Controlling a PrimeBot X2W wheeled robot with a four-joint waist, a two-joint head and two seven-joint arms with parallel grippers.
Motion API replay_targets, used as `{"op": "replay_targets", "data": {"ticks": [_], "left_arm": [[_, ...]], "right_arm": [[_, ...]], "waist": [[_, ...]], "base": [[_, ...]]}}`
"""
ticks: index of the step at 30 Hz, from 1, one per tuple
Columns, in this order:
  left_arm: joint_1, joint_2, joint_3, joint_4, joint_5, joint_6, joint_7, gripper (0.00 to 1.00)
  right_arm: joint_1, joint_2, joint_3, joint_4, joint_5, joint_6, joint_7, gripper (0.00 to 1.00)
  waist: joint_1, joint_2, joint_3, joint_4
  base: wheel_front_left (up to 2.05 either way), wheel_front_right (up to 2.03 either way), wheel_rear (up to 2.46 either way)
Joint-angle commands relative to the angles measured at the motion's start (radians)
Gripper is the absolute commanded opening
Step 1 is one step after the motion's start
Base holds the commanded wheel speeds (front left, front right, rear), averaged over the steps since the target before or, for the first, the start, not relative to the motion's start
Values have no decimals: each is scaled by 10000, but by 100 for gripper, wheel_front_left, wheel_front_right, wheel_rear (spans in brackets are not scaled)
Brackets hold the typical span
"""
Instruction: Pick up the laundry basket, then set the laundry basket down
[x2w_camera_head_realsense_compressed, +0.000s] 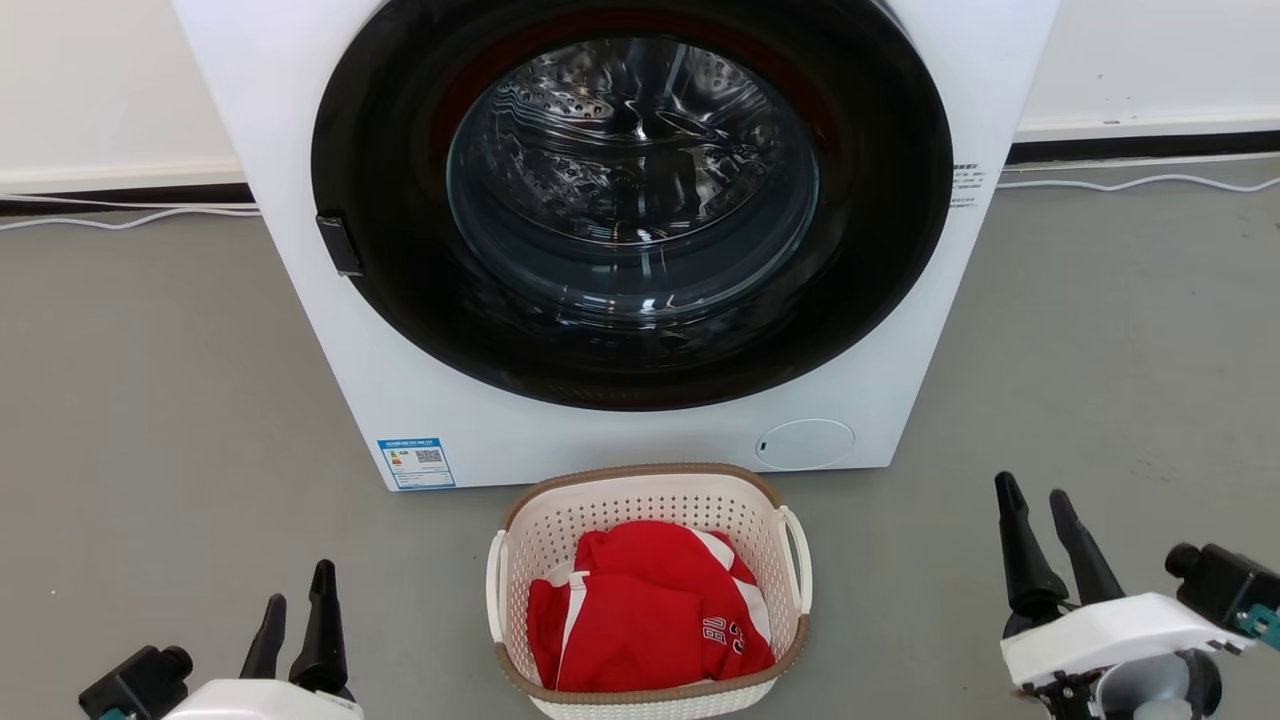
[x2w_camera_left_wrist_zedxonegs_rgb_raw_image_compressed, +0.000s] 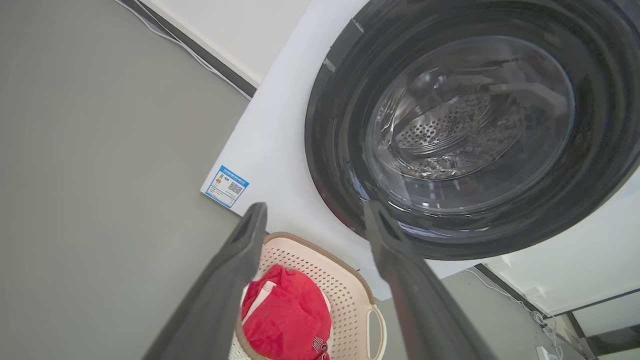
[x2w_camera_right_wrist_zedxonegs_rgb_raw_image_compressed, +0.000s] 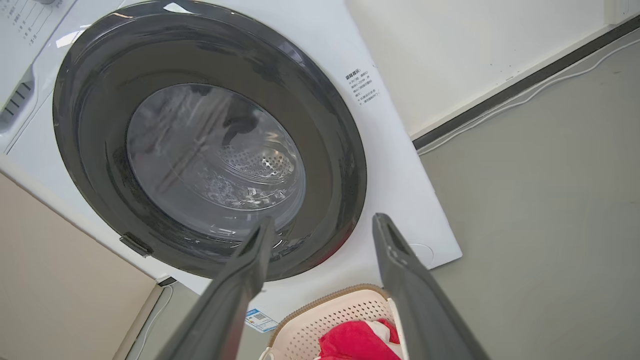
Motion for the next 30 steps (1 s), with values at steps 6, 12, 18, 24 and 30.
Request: {"op": "replay_targets", "data": {"ticks": [6, 12, 18, 24, 30], "left_arm": [[-514, 112, 269, -407, 1027, 82, -272, 100], [-523, 131, 347, -459, 1873, 92, -452, 100], [-476, 156, 460, -441, 2649, 94, -629, 100], [-478, 172, 561, -348, 3385, 83, -808, 100], [-474, 182, 619, -137, 4112, 45, -986, 100]], "right_arm": [[-504, -281, 294, 41, -991, 47, -332, 100], [-508, -331, 365, 302, -1827, 51, -509, 100], [-545, -343, 391, 371, -2632, 55, -684, 100], [-560, -391, 383, 359, -3433, 59, -861, 100], [-572, -415, 327, 396, -4186, 62, -1037, 100]], "waist": [[-1, -1, -21, 4], [-1, -1, -30, -20], [-1, -1, -37, -63], [-1, -1, -45, -69], [-1, -1, -65, -68]], "base": [[0, 0, 0], [0, 0, 0], [0, 0, 0], [0, 0, 0], [0, 0, 0]]}}
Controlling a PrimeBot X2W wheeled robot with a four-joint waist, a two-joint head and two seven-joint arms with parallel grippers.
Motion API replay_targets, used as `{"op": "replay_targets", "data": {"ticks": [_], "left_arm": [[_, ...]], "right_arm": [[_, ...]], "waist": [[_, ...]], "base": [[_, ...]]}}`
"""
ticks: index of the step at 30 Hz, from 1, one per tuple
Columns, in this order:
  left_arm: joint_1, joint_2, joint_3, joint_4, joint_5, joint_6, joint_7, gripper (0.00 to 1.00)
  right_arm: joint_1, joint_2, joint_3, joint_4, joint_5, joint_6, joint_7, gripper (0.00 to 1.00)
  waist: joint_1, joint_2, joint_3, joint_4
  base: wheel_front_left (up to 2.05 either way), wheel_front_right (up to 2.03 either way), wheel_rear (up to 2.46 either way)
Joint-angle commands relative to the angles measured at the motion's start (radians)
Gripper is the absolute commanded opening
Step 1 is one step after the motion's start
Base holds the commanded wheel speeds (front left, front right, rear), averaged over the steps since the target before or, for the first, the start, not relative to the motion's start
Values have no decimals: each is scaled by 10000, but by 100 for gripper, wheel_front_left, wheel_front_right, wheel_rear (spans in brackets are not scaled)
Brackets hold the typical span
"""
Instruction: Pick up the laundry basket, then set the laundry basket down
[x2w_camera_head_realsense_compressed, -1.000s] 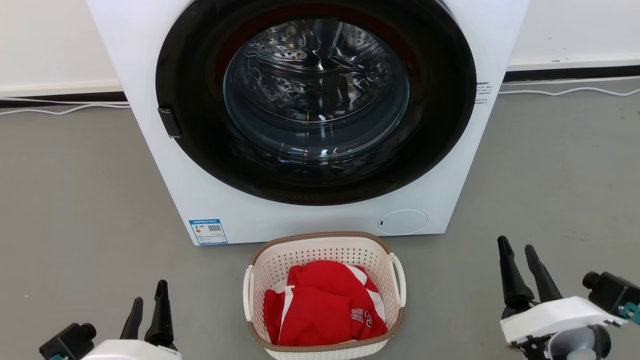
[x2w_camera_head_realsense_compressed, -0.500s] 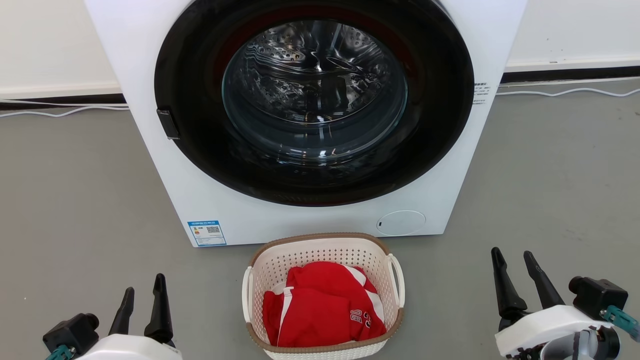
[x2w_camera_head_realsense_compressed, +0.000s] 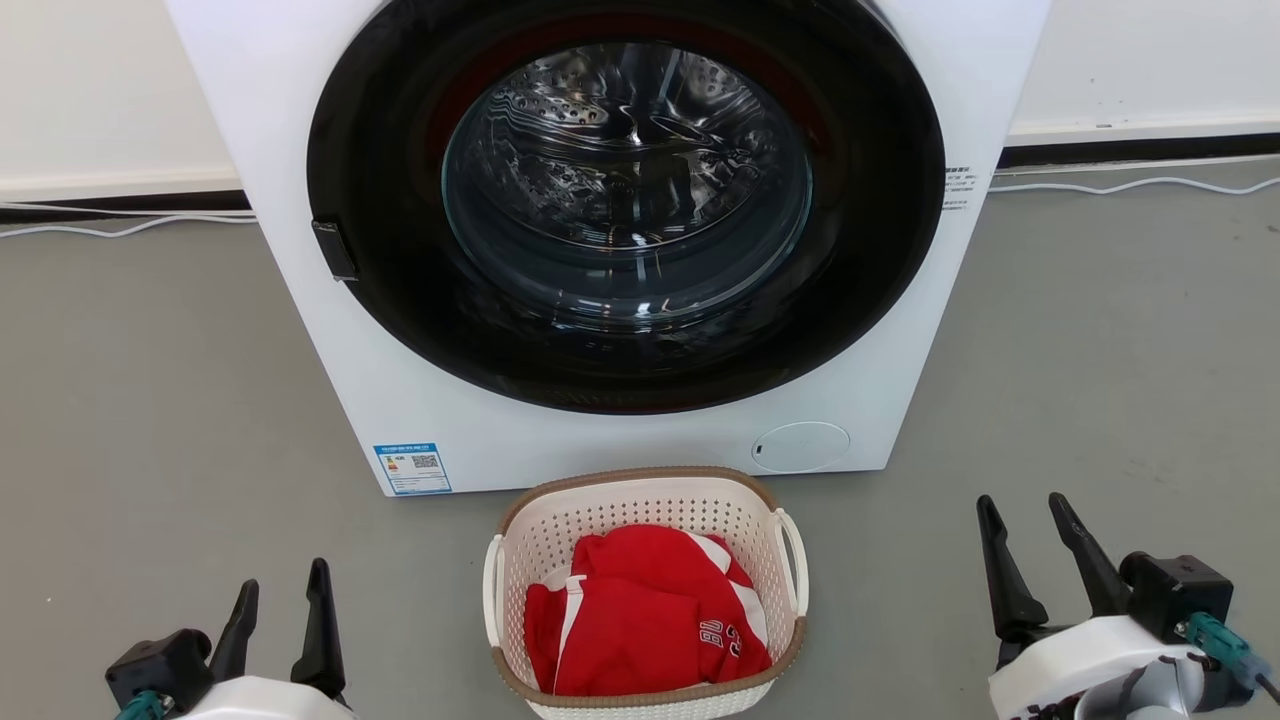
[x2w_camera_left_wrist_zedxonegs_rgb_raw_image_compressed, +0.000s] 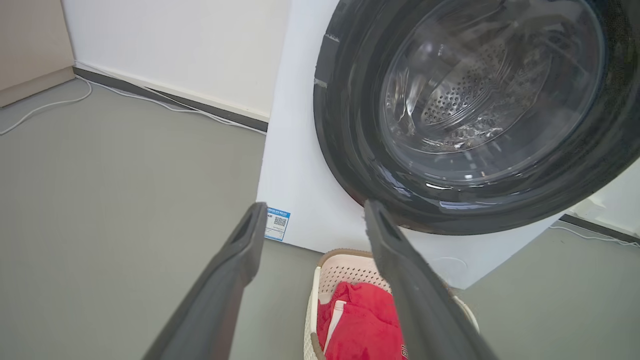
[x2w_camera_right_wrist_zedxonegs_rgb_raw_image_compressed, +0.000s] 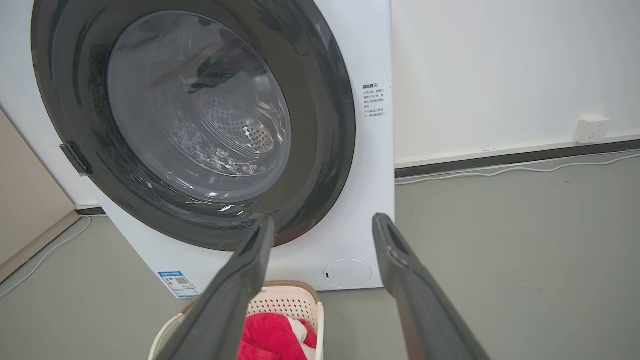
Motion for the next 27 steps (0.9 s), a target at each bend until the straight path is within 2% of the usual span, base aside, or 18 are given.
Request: {"op": "replay_targets", "data": {"ticks": [1, 21, 27], "left_arm": [[-393, 155, 275, -205, 328, 37, -174, 100], [-445, 184, 553, -18, 2731, 9, -738, 100], [-439, 183, 560, -17, 2779, 16, -743, 100]], "right_arm": [[-545, -172, 183, -193, -371, 61, -188, 100], [-623, -278, 334, -180, -2860, 73, -746, 100], [-620, -272, 346, -181, -2864, 73, -751, 100]], "waist": [[0, 0, 0, -2], [0, 0, 46, -70], [0, 0, 63, -63]], "base": [[0, 0, 0], [0, 0, 0], [0, 0, 0]]}}
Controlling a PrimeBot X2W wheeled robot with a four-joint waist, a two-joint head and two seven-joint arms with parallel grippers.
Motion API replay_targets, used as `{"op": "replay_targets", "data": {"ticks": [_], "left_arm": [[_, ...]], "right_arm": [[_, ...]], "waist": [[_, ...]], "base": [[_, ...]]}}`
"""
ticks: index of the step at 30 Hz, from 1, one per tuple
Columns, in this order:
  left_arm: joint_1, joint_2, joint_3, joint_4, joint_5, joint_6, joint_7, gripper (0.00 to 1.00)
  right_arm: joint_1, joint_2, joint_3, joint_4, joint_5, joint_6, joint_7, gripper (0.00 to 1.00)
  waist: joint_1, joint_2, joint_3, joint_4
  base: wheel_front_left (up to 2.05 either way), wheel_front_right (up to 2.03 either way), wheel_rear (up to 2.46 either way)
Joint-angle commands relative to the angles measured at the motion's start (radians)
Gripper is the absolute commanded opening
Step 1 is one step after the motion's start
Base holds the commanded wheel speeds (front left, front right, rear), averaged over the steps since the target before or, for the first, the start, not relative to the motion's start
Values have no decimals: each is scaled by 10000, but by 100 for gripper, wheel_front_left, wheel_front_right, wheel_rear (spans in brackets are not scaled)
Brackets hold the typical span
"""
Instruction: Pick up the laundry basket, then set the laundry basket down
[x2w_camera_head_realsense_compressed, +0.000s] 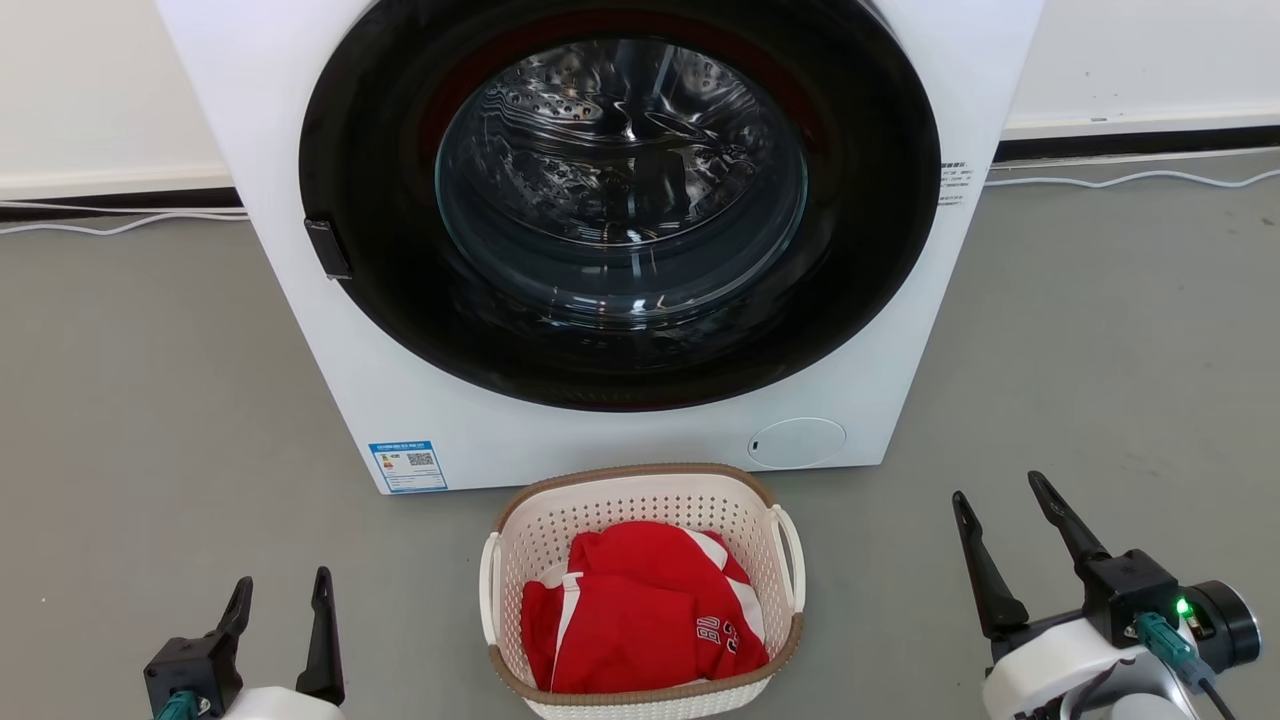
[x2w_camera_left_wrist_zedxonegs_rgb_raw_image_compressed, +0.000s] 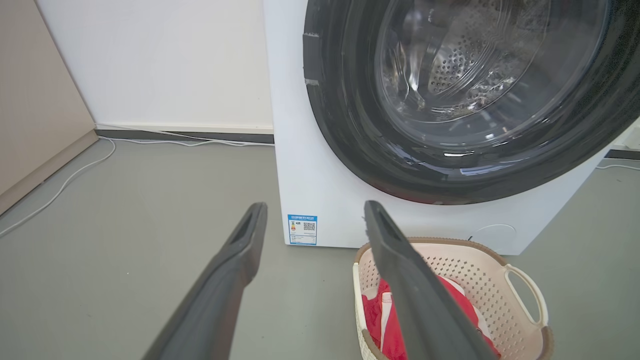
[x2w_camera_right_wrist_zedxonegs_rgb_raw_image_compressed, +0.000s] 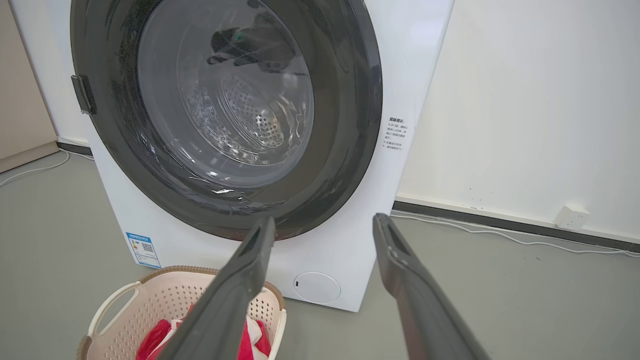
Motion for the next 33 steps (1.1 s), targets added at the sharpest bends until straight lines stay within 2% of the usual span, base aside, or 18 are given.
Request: {"op": "replay_targets", "data": {"ticks": [1, 13, 20, 23, 33], "left_arm": [[-440, 165, 296, -234, 97, 22, -93, 100], [-496, 180, 279, -264, 139, 16, -93, 100], [-920, 212, 79, -207, 176, -15, -93, 100], [-1282, 220, -78, 14, 195, -35, -93, 100], [-3413, 388, -872, 1566, 261, -140, -93, 100]], "right_arm": [[-420, -110, 196, -194, -42, 65, -137, 100], [-435, -31, 157, -279, 36, 65, -137, 100], [-601, 205, 15, -177, 181, 65, -137, 100], [-884, 344, -167, 161, 128, 65, -137, 100], [-2840, 730, -322, 1689, -131, 65, -137, 100]], "waist": [[0, 0, 7, 5], [0, 0, 223, 20], [0, 0, 887, 76], [0, 0, 1343, 93], [0, 0, 3910, 132]], "base": [[0, 0, 0], [0, 0, 0], [0, 0, 0], [0, 0, 0], [0, 0, 0]]}}
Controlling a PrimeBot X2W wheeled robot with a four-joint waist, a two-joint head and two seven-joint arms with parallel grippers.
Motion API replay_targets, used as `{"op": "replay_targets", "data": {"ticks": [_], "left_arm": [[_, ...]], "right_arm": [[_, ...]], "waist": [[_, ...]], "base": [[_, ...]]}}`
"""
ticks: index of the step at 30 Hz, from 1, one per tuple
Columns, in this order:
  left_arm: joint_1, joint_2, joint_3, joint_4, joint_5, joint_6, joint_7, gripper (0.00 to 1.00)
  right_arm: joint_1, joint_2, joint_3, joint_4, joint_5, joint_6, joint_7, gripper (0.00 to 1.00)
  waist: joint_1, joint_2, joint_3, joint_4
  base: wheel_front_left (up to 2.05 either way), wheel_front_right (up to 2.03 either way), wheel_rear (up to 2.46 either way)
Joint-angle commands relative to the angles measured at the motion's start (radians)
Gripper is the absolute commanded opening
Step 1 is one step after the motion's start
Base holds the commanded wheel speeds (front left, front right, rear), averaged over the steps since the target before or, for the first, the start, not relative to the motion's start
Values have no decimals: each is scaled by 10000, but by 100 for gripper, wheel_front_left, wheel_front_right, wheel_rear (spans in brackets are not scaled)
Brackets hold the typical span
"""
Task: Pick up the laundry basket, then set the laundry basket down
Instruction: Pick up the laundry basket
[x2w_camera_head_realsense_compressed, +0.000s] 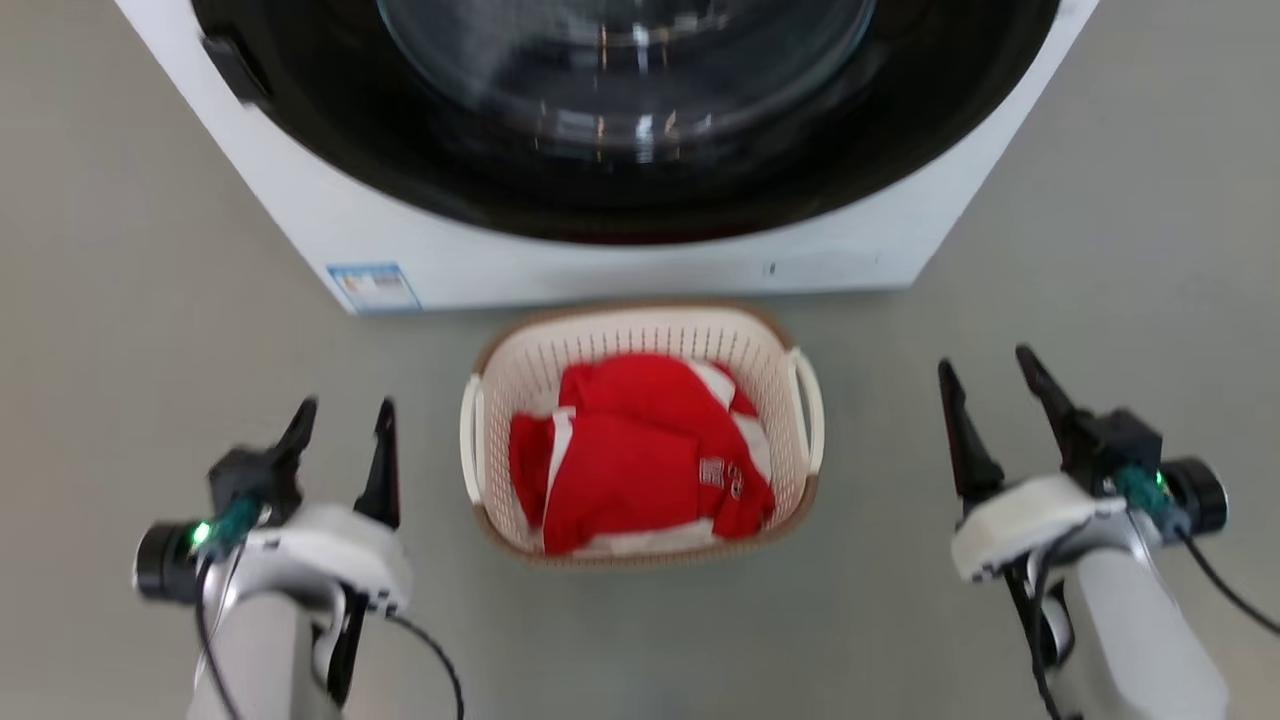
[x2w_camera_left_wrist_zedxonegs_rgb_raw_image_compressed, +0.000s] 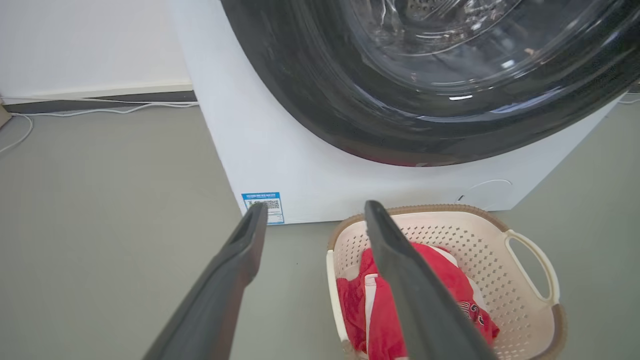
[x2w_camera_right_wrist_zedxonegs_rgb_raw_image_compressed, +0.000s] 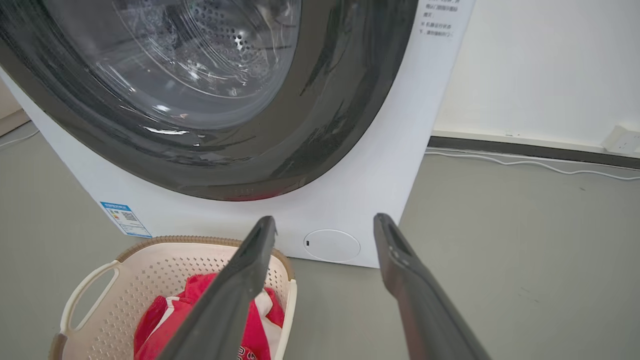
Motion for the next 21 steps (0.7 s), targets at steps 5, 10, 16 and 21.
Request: {"op": "replay_targets", "data": {"ticks": [5, 10, 16, 21], "left_arm": [[-1753, 189, -305, 1449, -24, -107, -61, 100], [-3315, 210, -797, 3019, -146, -133, -61, 100], [-4753, 214, -1032, 4002, -323, -140, -61, 100], [-5386, 235, -1141, 4218, -340, -141, -61, 100]], "right_arm": [[-1250, 140, 142, 837, -263, 62, -136, 100], [-2222, 173, 240, 1701, -252, 62, -136, 100], [-2961, 177, 655, 2680, -202, 62, -136, 100], [-3362, 178, 744, 2836, -53, 62, -136, 100]], "waist": [[0, -1, 2282, 189], [0, -1, 3456, 346], [0, -1, 4480, 446], [0, -1, 5112, 474]], "base": [[0, 0, 0], [0, 0, 0], [0, 0, 0], [0, 0, 0]]}}
